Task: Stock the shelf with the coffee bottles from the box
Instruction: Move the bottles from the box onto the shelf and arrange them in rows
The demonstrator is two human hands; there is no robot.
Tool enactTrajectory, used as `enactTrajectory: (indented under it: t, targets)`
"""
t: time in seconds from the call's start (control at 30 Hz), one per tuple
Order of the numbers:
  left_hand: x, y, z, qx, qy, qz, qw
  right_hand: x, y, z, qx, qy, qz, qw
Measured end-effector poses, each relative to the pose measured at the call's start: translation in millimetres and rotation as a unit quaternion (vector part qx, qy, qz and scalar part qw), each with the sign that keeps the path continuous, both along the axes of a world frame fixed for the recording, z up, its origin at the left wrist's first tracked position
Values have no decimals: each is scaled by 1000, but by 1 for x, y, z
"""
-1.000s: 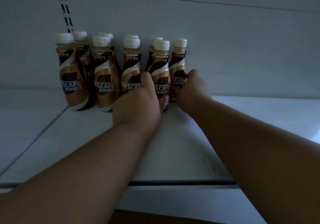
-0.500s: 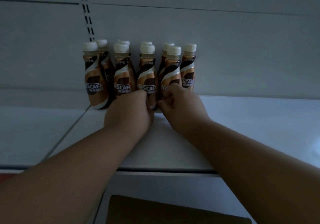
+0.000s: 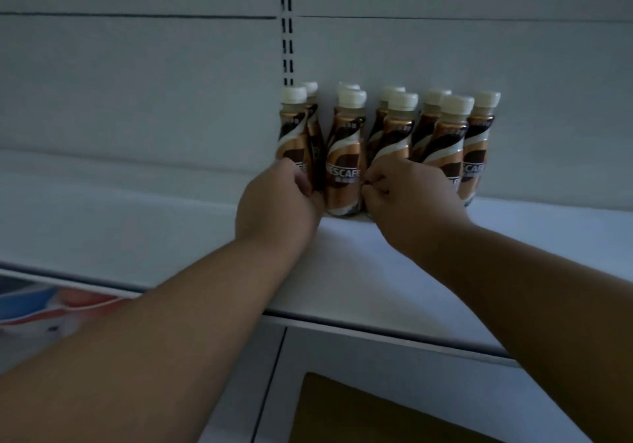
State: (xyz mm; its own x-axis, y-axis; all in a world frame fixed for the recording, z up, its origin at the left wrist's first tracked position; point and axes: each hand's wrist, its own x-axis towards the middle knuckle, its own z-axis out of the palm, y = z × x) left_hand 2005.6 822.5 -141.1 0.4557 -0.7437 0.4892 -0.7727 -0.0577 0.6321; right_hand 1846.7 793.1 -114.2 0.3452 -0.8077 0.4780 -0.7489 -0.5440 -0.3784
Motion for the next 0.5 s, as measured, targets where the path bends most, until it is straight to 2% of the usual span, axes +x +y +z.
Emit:
enactTrajectory:
  t: [0.07, 0.13, 0.3, 0.5]
  targets:
    - [10, -6, 0, -41, 105, 19, 993, 12, 2, 0, -7, 13, 26, 1000]
    - [16, -12, -1, -51, 168, 21, 984, 23, 1, 1, -23, 41, 43, 998]
    - [19, -28, 3, -7, 140, 16, 990, 40, -5, -4, -94, 97, 28, 990]
    - [21, -33, -6, -3, 154, -15, 988, 43, -3, -16, -140, 91, -48, 985]
